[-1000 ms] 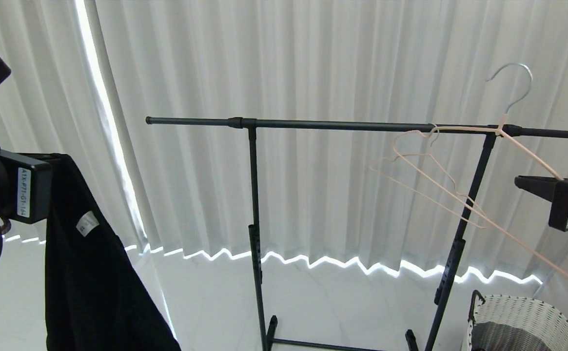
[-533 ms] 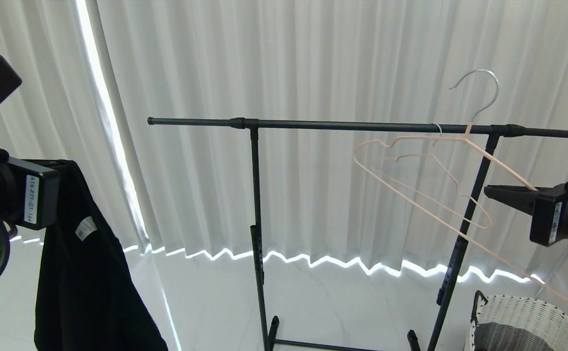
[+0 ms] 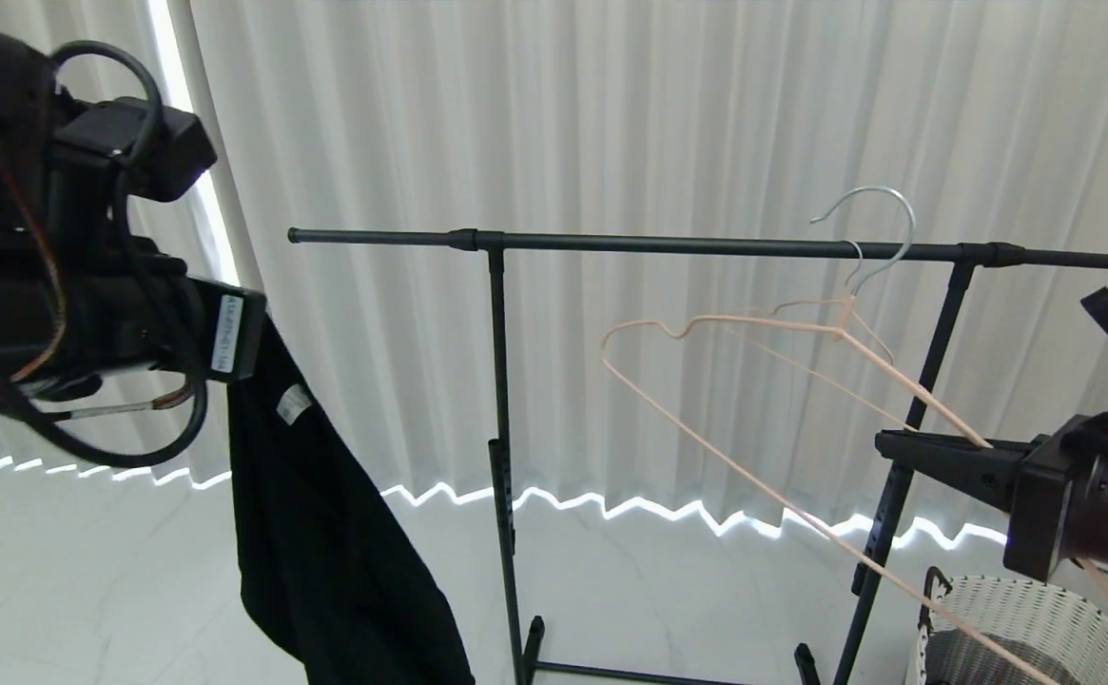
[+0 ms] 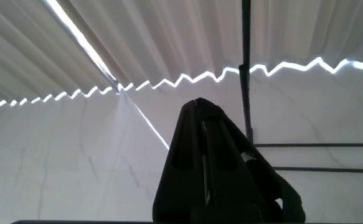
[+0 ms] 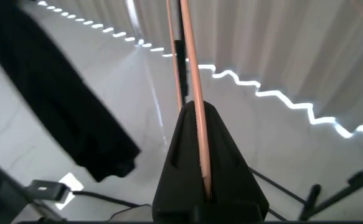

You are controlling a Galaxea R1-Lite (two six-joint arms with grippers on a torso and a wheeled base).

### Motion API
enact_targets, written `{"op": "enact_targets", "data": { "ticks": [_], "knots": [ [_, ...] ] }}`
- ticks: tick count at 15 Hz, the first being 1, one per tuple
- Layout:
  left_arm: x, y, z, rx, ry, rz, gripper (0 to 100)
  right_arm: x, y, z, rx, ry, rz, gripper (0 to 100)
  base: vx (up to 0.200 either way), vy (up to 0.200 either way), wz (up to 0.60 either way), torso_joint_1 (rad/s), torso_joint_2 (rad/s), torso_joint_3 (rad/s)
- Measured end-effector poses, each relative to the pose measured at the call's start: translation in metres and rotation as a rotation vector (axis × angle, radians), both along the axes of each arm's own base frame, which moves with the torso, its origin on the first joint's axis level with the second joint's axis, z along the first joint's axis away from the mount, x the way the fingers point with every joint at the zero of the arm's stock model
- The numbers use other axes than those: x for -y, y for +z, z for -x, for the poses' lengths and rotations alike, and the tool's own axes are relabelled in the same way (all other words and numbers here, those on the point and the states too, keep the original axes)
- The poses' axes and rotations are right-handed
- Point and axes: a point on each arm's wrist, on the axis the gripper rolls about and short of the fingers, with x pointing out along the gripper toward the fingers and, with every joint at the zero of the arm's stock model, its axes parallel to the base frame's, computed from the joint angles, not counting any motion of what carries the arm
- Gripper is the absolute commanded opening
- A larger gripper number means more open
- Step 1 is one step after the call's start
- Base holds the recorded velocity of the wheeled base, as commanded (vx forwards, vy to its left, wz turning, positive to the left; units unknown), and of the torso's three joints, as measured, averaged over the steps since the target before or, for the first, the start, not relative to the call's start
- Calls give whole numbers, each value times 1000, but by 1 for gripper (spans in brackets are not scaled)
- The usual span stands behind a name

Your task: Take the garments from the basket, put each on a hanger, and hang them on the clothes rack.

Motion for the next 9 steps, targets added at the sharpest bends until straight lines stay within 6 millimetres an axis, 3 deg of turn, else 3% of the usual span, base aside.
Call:
{"op": "enact_targets", "data": {
  "ticks": [3, 6, 9],
  "knots": [
    [26, -3, -29, -21, -9, 54, 0, -15, -2, 13, -11, 104, -62, 0, 0, 0, 0, 0, 0, 0],
    [61, -5, -44, -30, -56, 135, 0, -32, 1, 15, 21, 171, -136, 0, 0, 0, 0, 0, 0, 0],
    [80, -7, -56, -34, -80, 148, 0, -42, -4, 13, 8, 202, -127, 0, 0, 0, 0, 0, 0, 0]
  ]
}}
